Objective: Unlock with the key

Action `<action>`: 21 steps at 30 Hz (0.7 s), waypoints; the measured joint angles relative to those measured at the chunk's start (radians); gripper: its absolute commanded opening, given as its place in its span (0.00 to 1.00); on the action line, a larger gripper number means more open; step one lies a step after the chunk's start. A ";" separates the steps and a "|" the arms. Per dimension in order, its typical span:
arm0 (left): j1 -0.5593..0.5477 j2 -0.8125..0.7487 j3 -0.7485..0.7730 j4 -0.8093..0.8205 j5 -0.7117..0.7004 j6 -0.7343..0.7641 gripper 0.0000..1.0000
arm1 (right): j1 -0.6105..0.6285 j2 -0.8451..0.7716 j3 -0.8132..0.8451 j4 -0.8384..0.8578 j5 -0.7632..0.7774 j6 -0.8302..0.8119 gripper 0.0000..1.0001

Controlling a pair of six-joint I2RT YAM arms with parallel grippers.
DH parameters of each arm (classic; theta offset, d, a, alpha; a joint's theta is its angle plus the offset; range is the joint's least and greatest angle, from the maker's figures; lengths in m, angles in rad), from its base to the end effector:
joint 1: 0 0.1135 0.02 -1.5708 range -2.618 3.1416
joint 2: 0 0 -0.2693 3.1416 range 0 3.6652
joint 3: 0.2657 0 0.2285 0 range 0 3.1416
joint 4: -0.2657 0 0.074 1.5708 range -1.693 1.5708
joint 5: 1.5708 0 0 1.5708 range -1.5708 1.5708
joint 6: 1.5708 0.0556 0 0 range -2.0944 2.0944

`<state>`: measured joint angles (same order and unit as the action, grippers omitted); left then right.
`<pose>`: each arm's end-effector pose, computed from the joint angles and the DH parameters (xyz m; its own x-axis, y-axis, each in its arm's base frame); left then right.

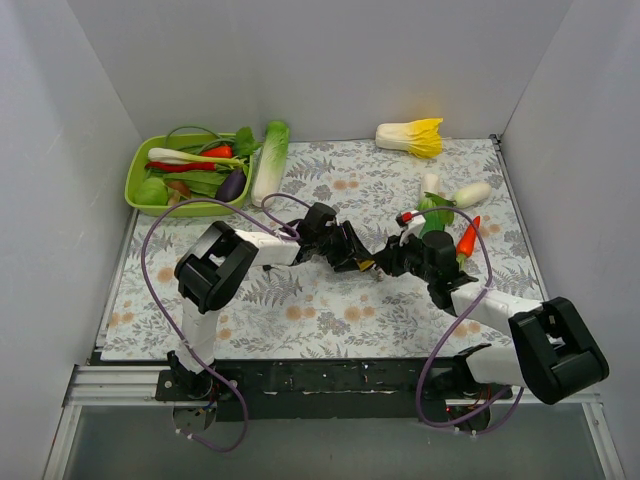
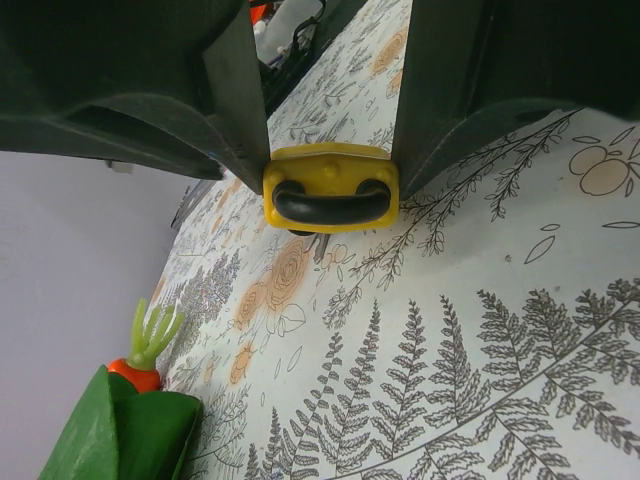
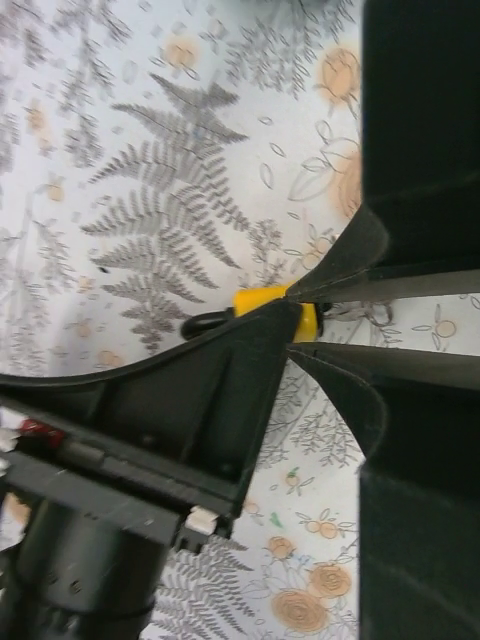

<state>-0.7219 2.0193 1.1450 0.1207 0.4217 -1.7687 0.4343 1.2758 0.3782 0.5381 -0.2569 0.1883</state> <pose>0.2966 -0.2915 0.1402 -0.7098 -0.5669 0.4180 -0.6661 0.3475 -0.6599 0.2169 0.1162 0.1912 -0.4301 0.0001 -0.9028 -0.5520 0.7913 0.2630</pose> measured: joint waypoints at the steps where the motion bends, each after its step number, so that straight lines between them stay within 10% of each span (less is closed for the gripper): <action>1: 0.000 0.000 0.000 0.000 0.000 -0.002 0.00 | 0.000 -0.007 0.005 0.011 0.003 -0.002 0.32; 21: 0.006 0.002 0.000 0.000 0.009 -0.019 0.00 | 0.000 -0.106 -0.029 -0.087 0.008 0.003 0.49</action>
<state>-0.7155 2.0209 1.1450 0.1207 0.4309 -1.7882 0.4343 1.1702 0.3492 0.4507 -0.2493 0.1913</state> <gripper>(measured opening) 0.458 0.432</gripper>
